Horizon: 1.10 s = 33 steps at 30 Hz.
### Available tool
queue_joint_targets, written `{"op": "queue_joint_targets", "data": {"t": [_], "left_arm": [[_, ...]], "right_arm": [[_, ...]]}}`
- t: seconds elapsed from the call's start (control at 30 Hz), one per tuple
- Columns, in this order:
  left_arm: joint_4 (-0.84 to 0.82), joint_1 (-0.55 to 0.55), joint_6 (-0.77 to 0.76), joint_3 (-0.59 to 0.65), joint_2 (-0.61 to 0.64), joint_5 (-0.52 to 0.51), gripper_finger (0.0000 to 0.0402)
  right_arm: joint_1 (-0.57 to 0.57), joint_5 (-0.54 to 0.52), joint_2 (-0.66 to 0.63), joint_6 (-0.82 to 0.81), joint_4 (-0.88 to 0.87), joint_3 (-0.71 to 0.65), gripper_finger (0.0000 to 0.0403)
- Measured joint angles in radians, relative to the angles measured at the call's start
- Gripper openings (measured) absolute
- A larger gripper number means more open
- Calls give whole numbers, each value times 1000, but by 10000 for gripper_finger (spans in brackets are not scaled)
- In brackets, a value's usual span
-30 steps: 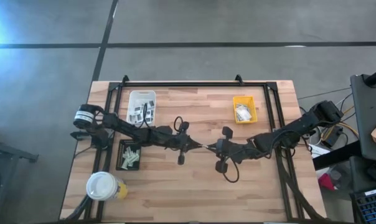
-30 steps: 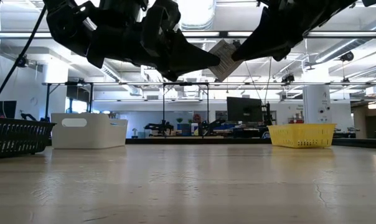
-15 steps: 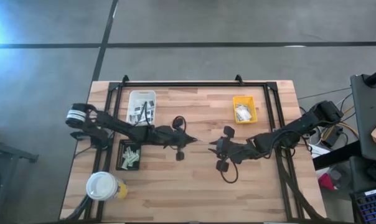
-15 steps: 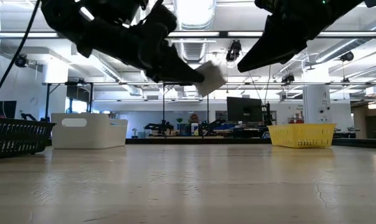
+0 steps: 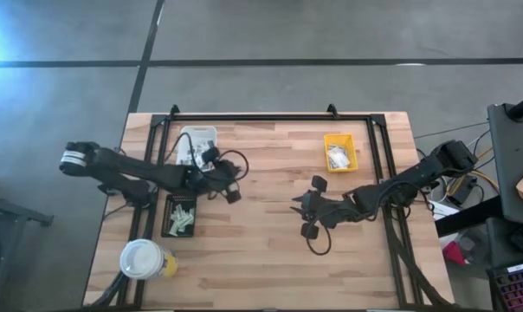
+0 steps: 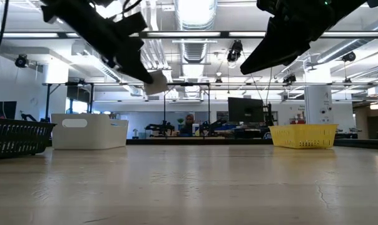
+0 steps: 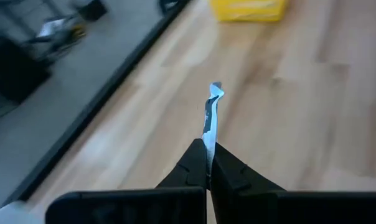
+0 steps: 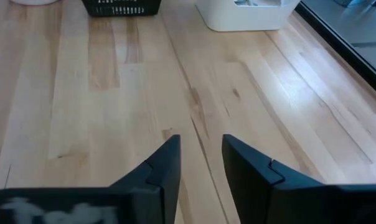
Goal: Pick & Place First Aid Supplies
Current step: Put the gray towelette pack into the white bin
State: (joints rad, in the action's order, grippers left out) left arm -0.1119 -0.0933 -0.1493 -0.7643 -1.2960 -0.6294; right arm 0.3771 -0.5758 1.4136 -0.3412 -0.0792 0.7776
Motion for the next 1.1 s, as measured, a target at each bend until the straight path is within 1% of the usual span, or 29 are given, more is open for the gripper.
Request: {"op": "queue_joint_targets", "data": {"t": [0.17, 0.3, 0.4, 0.5, 0.77, 0.93, 1.1], "left_arm": [[-191, 0, -112, 0, 67, -130, 1], [-369, 0, -263, 1, 93, -243, 1], [-488, 0, -401, 10, 101, -298, 0], [-531, 2, -500, 35, 105, -315, 0], [-560, 36, -683, 106, 105, -321, 1], [-569, 57, -739, 133, 106, -320, 6], [-573, 61, -748, 134, 106, -313, 8]], "right_arm": [[0, 0, 0, 0, 0, 0, 103], [0, 0, 0, 0, 0, 0, 94], [0, 0, 0, 0, 0, -1, 88], [0, 0, 0, 0, 0, -1, 82], [0, 1, 0, 0, 0, -1, 69], [0, 1, 0, 0, 0, -1, 70], [0, 1, 0, 0, 0, -1, 78]]}}
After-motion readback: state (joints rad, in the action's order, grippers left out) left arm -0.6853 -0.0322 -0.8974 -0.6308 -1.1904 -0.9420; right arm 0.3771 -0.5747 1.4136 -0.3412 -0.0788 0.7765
